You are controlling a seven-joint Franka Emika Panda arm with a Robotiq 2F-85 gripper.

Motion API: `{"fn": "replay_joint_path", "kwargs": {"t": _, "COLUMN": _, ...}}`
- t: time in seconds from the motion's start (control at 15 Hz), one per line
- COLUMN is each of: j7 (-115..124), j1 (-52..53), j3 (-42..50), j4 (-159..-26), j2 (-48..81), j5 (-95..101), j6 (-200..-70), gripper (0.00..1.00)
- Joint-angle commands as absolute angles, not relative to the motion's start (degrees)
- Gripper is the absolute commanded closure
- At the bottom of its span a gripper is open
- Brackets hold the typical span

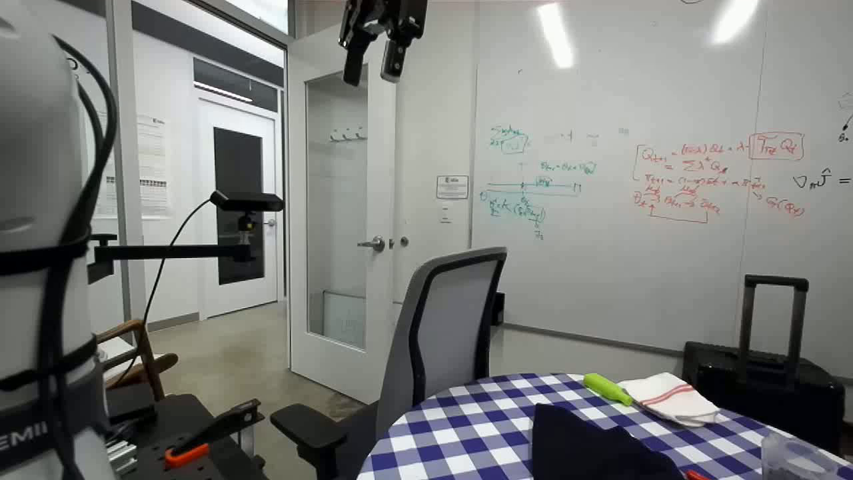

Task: Hang the black shirt on the backrest of the grey chair

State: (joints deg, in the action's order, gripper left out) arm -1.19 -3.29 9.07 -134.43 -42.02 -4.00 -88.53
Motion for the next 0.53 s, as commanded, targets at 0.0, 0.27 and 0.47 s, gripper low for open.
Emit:
{"fn": "replay_joint_path", "kwargs": {"t": 0.0, "j7": -1.8, "j1": -4.3, "j3": 8.4, "j4": -134.2, "j2": -41.8, "j5": -4.5, "j6": -88.4, "gripper": 0.00}}
{"fn": "replay_joint_path", "kwargs": {"t": 0.27, "j7": -1.0, "j1": -4.2, "j3": 7.7, "j4": -135.1, "j2": -42.1, "j5": -5.4, "j6": -93.0, "gripper": 0.00}}
{"fn": "replay_joint_path", "kwargs": {"t": 0.47, "j7": 1.7, "j1": -4.4, "j3": 6.3, "j4": -137.1, "j2": -40.6, "j5": -6.6, "j6": -105.8, "gripper": 0.00}}
